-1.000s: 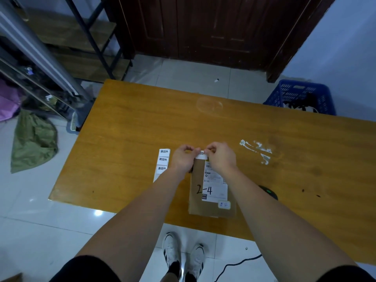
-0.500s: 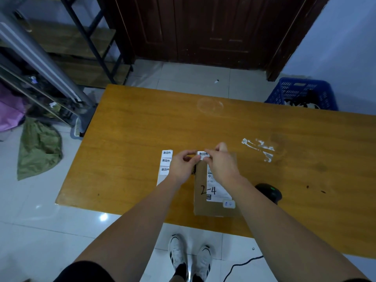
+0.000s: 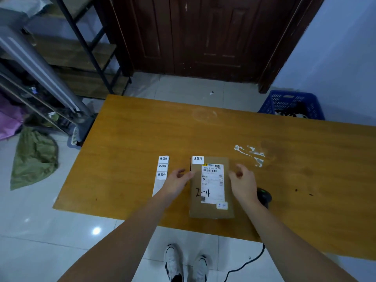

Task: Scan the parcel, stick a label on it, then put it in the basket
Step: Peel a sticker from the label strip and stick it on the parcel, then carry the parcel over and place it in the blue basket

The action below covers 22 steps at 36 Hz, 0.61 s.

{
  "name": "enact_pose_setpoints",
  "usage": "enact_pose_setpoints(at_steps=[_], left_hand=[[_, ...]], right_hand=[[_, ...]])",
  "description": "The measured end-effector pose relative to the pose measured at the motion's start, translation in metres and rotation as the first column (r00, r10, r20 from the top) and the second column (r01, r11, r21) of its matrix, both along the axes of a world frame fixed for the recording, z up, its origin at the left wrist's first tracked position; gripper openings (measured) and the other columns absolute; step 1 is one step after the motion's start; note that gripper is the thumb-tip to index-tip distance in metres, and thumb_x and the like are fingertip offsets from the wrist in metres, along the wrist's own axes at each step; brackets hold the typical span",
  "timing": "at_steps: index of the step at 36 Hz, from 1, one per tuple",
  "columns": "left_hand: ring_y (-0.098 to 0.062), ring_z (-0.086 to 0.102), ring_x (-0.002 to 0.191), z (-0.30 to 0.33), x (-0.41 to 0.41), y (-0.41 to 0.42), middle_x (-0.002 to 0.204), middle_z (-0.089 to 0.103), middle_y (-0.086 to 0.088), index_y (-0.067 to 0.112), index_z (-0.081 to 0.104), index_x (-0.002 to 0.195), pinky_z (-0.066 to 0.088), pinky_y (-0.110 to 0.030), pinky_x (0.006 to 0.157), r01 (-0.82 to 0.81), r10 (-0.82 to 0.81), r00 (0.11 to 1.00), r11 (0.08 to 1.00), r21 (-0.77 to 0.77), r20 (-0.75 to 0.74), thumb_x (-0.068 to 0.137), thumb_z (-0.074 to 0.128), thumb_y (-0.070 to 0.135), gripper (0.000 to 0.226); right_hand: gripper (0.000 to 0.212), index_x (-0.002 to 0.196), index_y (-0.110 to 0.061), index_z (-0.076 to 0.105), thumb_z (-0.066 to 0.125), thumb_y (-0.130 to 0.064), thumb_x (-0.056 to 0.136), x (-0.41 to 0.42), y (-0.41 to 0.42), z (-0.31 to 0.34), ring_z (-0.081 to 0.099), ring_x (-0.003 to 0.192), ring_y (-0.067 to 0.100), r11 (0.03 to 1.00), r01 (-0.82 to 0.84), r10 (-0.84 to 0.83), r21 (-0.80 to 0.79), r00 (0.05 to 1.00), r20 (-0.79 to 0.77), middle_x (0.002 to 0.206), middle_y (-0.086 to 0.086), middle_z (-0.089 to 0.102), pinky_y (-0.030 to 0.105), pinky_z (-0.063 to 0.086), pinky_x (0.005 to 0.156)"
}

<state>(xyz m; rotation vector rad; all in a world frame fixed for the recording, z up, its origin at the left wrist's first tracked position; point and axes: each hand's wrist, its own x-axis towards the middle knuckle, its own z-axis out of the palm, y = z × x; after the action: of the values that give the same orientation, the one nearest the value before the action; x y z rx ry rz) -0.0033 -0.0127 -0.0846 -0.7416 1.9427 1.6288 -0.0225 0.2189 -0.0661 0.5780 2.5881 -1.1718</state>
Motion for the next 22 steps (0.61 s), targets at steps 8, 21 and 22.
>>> enact_pose_setpoints(at_steps=[8,21,22], left_hand=[[-0.016,0.064,0.114,-0.017,0.038,0.020,0.131,0.067,0.005,0.025,0.047,0.151,0.054,-0.039,0.099,0.015,-0.031,0.991,0.993,0.120,0.133,0.053,0.080,0.082,0.118],[-0.005,0.070,0.103,0.050,0.048,0.037,0.116,0.071,0.012,0.023,0.057,0.132,0.060,-0.020,0.077,0.017,0.000,0.977,0.997,0.079,-0.214,0.074,0.072,0.065,0.073],[-0.004,0.070,0.101,0.062,0.045,0.036,0.114,0.070,0.014,0.020,0.057,0.135,0.059,-0.017,0.072,0.015,0.001,0.967,0.998,0.063,-0.254,0.075,0.072,0.065,0.076]], right_hand=[[0.062,0.143,-0.027,0.054,0.068,-0.058,0.090,0.046,-0.003,-0.026,0.070,0.092,0.006,0.926,0.098,0.028,-0.364,0.945,0.326,0.112,-0.013,0.071,0.023,0.054,0.066],[0.042,0.114,-0.063,0.057,0.075,-0.068,0.076,0.049,0.008,0.026,0.077,0.092,0.002,0.786,0.052,0.086,-0.616,0.978,0.192,0.106,-0.026,0.078,0.030,0.059,0.078],[0.050,0.117,-0.064,0.057,0.076,-0.072,0.071,0.046,0.009,0.036,0.077,0.095,0.004,0.773,0.026,0.107,-0.634,0.979,0.171,0.110,-0.024,0.078,0.034,0.059,0.083]])
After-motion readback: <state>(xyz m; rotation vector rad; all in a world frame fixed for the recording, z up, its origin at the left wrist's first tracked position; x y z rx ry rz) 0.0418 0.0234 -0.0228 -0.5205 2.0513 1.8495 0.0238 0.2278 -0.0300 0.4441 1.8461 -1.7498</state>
